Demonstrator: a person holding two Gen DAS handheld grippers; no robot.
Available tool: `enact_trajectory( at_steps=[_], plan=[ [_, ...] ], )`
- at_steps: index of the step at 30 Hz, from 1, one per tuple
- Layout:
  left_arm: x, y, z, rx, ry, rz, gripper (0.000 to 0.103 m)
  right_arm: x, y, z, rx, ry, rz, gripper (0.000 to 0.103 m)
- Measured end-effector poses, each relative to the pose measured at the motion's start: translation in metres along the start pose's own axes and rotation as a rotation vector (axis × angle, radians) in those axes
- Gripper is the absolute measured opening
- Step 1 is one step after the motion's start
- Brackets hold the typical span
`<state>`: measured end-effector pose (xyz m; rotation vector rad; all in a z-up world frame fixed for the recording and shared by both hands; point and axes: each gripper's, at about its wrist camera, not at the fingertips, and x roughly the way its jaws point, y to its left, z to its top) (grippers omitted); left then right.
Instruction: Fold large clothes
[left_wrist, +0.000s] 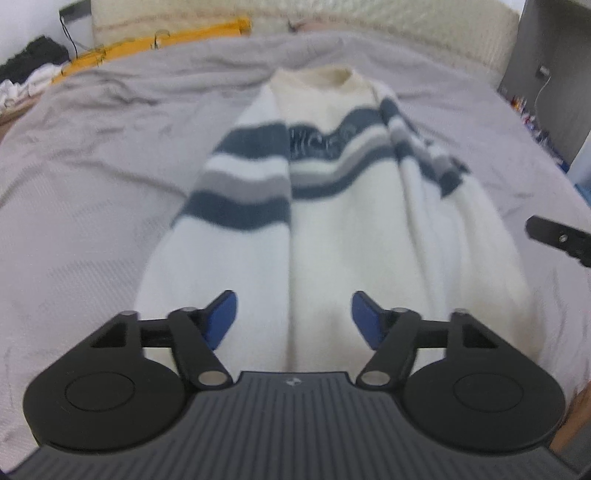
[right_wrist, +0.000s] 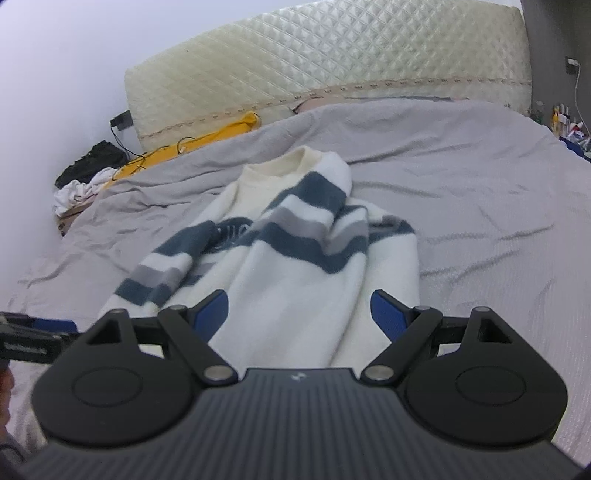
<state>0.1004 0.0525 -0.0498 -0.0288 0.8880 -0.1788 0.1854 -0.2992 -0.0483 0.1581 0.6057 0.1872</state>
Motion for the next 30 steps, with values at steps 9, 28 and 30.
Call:
enact_trajectory(
  at_steps=[9, 28, 30],
  plan=[
    [0.054, 0.022, 0.0, -0.086, 0.023, 0.09, 0.055, 0.016, -0.016, -0.015, 0.051, 0.043, -0.013, 0.086],
    [0.043, 0.084, 0.077, 0.093, 0.014, 0.373, 0.012, 0.037, -0.029, -0.018, 0.091, 0.072, -0.039, 0.086],
    [0.043, 0.106, 0.101, 0.093, -0.013, 0.451, 0.012, 0.039, -0.029, -0.018, 0.088, 0.062, -0.042, 0.086]
  ],
)
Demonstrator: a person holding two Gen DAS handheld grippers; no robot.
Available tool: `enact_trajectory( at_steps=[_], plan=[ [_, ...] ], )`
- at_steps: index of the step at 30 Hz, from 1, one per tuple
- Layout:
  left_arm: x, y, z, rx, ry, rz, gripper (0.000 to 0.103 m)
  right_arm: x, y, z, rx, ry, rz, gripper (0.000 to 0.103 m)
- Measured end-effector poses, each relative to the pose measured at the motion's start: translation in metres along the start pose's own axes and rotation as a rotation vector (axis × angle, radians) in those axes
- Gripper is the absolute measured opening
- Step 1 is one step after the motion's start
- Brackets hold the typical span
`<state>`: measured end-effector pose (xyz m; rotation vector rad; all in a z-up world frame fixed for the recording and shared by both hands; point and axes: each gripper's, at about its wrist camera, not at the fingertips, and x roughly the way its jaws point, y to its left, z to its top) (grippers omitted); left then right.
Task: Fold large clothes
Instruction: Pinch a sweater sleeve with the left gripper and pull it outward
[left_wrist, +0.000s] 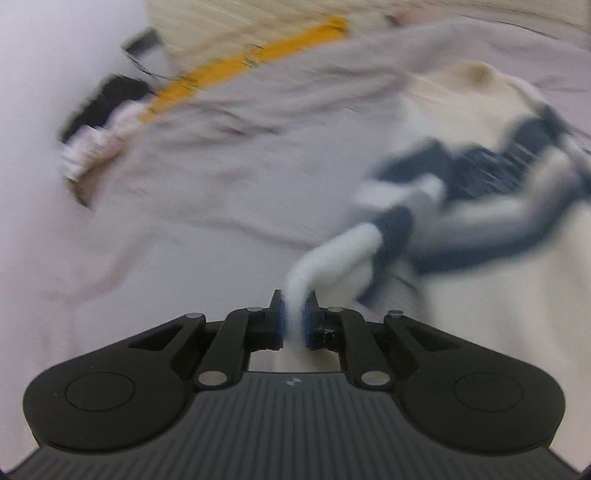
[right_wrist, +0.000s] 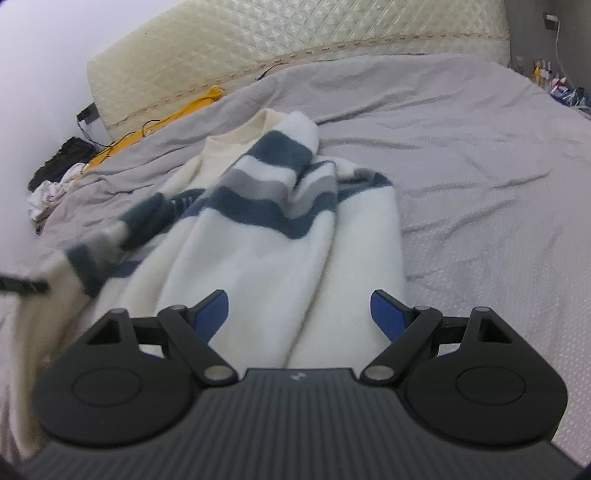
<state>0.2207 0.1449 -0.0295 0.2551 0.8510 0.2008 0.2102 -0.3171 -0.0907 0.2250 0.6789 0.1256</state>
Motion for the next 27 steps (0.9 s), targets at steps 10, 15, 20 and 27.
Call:
enact_trajectory(
  at_steps=[10, 15, 20, 27],
  plan=[
    [0.098, 0.066, 0.038, -0.153, -0.02, 0.156, 0.012, 0.027, 0.002, 0.005, -0.025, -0.023, 0.032, 0.086],
    [0.112, 0.059, 0.013, -0.192, 0.013, 0.163, 0.026, 0.037, -0.001, 0.006, -0.009, -0.017, 0.031, 0.086],
    [0.084, 0.061, -0.005, -0.235, -0.024, 0.089, 0.063, 0.037, -0.008, 0.008, 0.043, -0.028, 0.045, 0.086],
    [0.011, 0.038, -0.037, -0.162, -0.003, -0.129, 0.063, 0.027, 0.009, 0.0, -0.006, -0.01, 0.063, 0.086]
  ],
)
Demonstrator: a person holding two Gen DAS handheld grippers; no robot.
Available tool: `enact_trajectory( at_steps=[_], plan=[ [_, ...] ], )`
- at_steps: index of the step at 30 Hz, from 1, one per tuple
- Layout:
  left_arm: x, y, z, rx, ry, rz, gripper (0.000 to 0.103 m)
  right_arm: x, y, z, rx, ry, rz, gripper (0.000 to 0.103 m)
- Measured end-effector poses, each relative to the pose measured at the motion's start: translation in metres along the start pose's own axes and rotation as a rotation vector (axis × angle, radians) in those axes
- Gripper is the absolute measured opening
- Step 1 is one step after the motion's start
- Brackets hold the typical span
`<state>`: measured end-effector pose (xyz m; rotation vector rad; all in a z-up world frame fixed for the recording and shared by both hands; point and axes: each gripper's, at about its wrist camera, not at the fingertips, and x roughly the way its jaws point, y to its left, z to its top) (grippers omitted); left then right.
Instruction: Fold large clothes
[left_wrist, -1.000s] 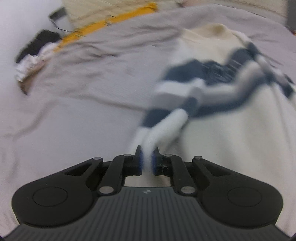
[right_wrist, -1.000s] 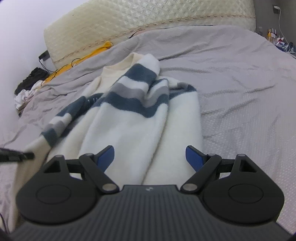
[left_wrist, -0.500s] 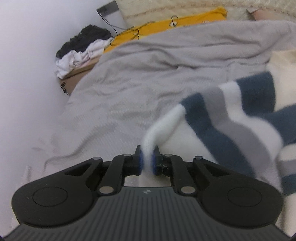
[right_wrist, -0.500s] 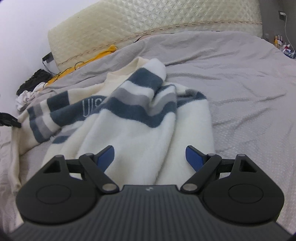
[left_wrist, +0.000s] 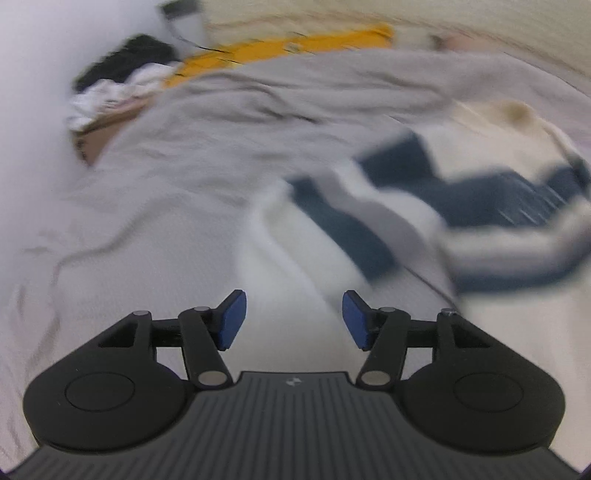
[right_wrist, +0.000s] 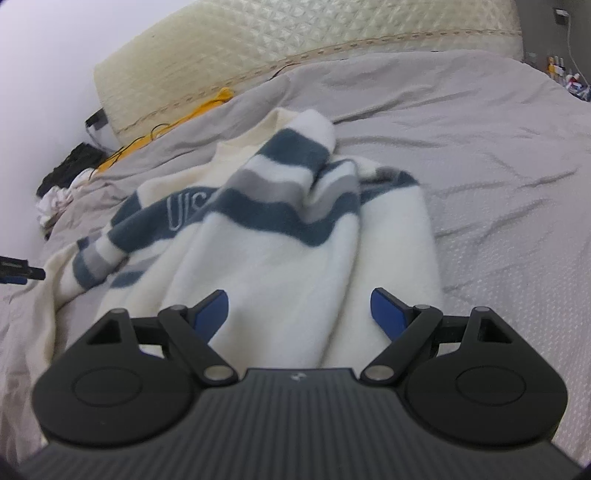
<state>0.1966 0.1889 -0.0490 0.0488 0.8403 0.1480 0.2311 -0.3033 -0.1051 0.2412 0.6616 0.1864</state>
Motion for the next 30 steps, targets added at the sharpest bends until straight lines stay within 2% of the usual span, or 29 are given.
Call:
enact_trajectory(
  at_steps=[3, 7, 9, 10, 13, 14, 15, 16, 17, 20, 22, 25, 28, 30],
  plan=[
    [-0.014, -0.024, -0.026, 0.093, 0.056, -0.096, 0.063, -0.006, 0.008, -0.001, -0.04, -0.014, 0.003, 0.086],
    [0.007, -0.045, -0.048, 0.116, 0.201, -0.12, 0.063, -0.004, 0.016, -0.003, -0.101, -0.021, -0.017, 0.086],
    [0.019, -0.057, -0.058, 0.165, 0.244, -0.073, 0.063, -0.002, 0.018, -0.007, -0.132, -0.004, -0.031, 0.086],
    [0.023, -0.066, -0.065, 0.217, 0.247, -0.026, 0.063, -0.002, 0.017, -0.009, -0.129, 0.01, -0.03, 0.085],
    [0.029, -0.068, -0.079, 0.283, 0.226, 0.008, 0.059, -0.003, 0.017, -0.013, -0.119, 0.025, -0.043, 0.085],
    [0.028, -0.065, -0.081, 0.292, 0.217, 0.012, 0.048, -0.003, 0.018, -0.013, -0.125, 0.021, -0.049, 0.085],
    [0.026, -0.062, -0.081, 0.288, 0.213, 0.016, 0.03, -0.004, 0.019, -0.013, -0.13, 0.015, -0.057, 0.085],
    [0.023, -0.056, -0.08, 0.28, 0.205, 0.017, 0.022, -0.003, 0.019, -0.013, -0.134, 0.012, -0.067, 0.085],
    [0.02, -0.049, -0.078, 0.272, 0.198, 0.018, 0.014, -0.002, 0.02, -0.014, -0.139, 0.012, -0.078, 0.085],
    [0.0, -0.014, -0.067, 0.233, 0.154, 0.001, 0.012, 0.001, 0.02, -0.016, -0.147, 0.027, -0.104, 0.085],
    [-0.009, 0.017, -0.054, 0.209, 0.125, 0.014, 0.012, 0.004, 0.021, -0.016, -0.15, 0.033, -0.12, 0.085],
    [-0.021, 0.08, -0.018, 0.154, 0.091, 0.032, 0.012, 0.006, 0.029, -0.014, -0.185, 0.024, -0.143, 0.085],
    [-0.042, 0.146, 0.021, 0.091, 0.023, 0.06, 0.011, 0.006, 0.035, -0.014, -0.215, 0.016, -0.147, 0.085],
    [-0.046, 0.201, 0.05, -0.017, -0.012, 0.066, 0.011, 0.008, 0.037, -0.014, -0.205, 0.026, -0.154, 0.085]
  ],
)
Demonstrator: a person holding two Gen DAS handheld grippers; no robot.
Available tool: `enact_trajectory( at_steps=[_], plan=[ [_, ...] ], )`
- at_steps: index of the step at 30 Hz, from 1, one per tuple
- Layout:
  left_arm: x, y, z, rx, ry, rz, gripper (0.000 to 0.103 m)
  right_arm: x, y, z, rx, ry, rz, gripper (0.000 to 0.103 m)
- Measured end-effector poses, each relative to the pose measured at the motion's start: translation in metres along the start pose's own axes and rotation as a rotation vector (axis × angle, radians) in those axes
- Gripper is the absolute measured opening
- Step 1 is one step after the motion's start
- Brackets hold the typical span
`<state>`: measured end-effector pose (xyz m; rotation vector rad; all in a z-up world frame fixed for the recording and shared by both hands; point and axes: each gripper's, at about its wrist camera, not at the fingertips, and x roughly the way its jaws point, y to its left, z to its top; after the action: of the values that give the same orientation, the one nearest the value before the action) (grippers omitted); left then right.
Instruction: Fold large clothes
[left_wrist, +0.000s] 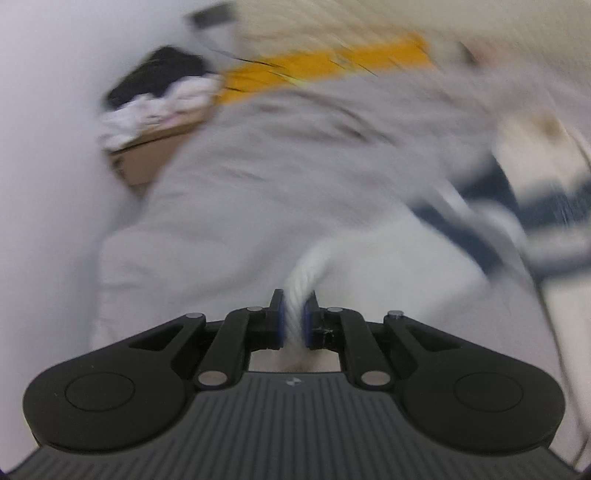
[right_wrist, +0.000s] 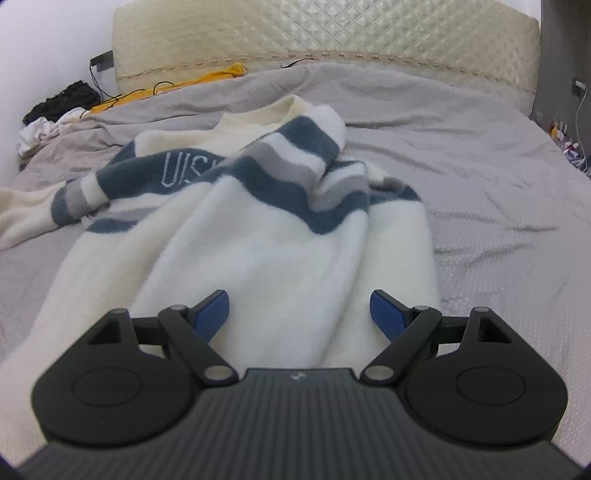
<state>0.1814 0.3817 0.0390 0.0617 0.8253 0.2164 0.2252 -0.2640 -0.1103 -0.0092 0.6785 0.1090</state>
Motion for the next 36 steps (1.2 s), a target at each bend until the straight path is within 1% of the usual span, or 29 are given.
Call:
enact_trajectory(
  at_steps=[1, 3, 5, 7, 10, 13, 15, 17, 18, 20, 21, 22, 23, 24, 25, 26, 27, 29, 32, 36],
  plan=[
    [0.004, 0.022, 0.011, -0.046, -0.013, -0.001, 0.011, 0.001, 0.001, 0.0, 0.016, 0.008, 0.003, 0.085],
    [0.025, 0.062, 0.032, -0.127, -0.023, 0.02, 0.011, 0.004, 0.006, 0.001, 0.03, 0.014, 0.002, 0.085],
    [0.054, 0.089, 0.043, -0.204, -0.004, 0.029, 0.011, 0.008, 0.015, 0.001, 0.01, 0.014, -0.016, 0.085],
    [0.088, 0.107, 0.044, -0.238, 0.017, 0.049, 0.011, 0.012, 0.023, 0.002, -0.008, 0.012, -0.044, 0.085],
    [0.136, 0.116, 0.033, -0.258, 0.076, 0.07, 0.011, 0.014, 0.026, 0.006, 0.019, 0.015, -0.068, 0.085],
    [0.188, 0.123, 0.019, -0.299, 0.123, 0.089, 0.011, 0.016, 0.027, 0.009, 0.046, 0.019, -0.092, 0.085],
    [0.205, 0.126, 0.01, -0.313, 0.132, 0.083, 0.011, 0.017, 0.026, 0.011, 0.06, 0.018, -0.099, 0.085],
    [0.214, 0.124, 0.007, -0.324, 0.117, 0.086, 0.011, 0.019, 0.026, 0.013, 0.067, 0.017, -0.108, 0.085],
    [0.213, 0.123, 0.007, -0.326, 0.113, 0.092, 0.012, 0.019, 0.026, 0.014, 0.072, 0.013, -0.113, 0.085],
    [0.21, 0.116, 0.008, -0.295, 0.115, 0.097, 0.012, 0.018, 0.026, 0.017, 0.069, 0.006, -0.109, 0.085],
    [0.206, 0.114, 0.009, -0.28, 0.126, 0.077, 0.013, 0.017, 0.025, 0.018, 0.07, -0.002, -0.109, 0.085],
    [0.201, 0.112, 0.01, -0.277, 0.133, 0.077, 0.016, 0.015, 0.025, 0.02, 0.076, -0.011, -0.104, 0.085],
    [0.2, 0.109, 0.01, -0.282, 0.14, 0.079, 0.024, 0.013, 0.025, 0.021, 0.083, -0.017, -0.089, 0.085],
    [0.192, 0.108, 0.01, -0.287, 0.147, 0.083, 0.035, 0.012, 0.024, 0.023, 0.087, -0.023, -0.078, 0.085],
    [0.184, 0.106, 0.011, -0.284, 0.143, 0.08, 0.041, 0.009, 0.024, 0.024, 0.09, -0.032, -0.072, 0.085],
    [0.174, 0.1, 0.01, -0.271, 0.136, 0.075, 0.05, 0.006, 0.024, 0.024, 0.094, -0.041, -0.066, 0.085],
    [0.166, 0.094, 0.011, -0.249, 0.132, 0.072, 0.053, 0.003, 0.022, 0.024, 0.102, -0.049, -0.055, 0.085],
    [0.145, 0.078, 0.013, -0.208, 0.121, 0.08, 0.053, -0.002, 0.02, 0.024, 0.117, -0.052, -0.025, 0.085],
    [0.107, 0.049, 0.015, -0.205, 0.088, 0.03, 0.053, -0.013, 0.017, 0.023, 0.131, -0.065, 0.019, 0.085],
    [0.046, -0.01, 0.016, -0.176, 0.009, -0.062, 0.053, -0.027, 0.013, 0.022, 0.142, -0.088, 0.071, 0.085]
  ],
)
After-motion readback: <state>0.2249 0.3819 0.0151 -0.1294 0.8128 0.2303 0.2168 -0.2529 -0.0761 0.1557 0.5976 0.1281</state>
